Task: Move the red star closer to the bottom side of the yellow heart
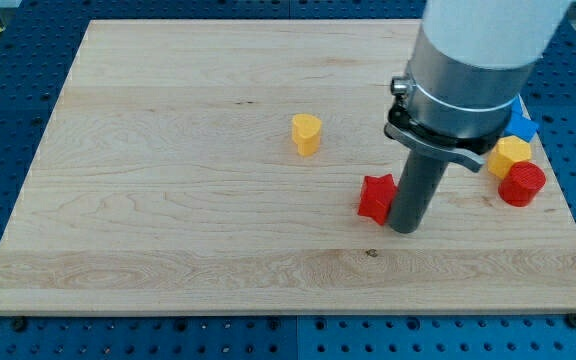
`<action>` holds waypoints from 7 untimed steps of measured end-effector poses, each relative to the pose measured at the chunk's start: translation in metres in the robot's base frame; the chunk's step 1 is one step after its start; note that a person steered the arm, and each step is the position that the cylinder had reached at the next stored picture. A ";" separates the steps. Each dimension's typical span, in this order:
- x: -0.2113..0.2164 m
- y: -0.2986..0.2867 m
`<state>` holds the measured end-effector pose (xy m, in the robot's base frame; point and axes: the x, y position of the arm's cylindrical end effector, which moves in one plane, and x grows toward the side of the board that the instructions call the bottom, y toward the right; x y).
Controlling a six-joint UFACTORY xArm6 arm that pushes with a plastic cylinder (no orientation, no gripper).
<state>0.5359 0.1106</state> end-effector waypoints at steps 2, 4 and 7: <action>-0.014 -0.022; -0.033 -0.042; -0.050 -0.051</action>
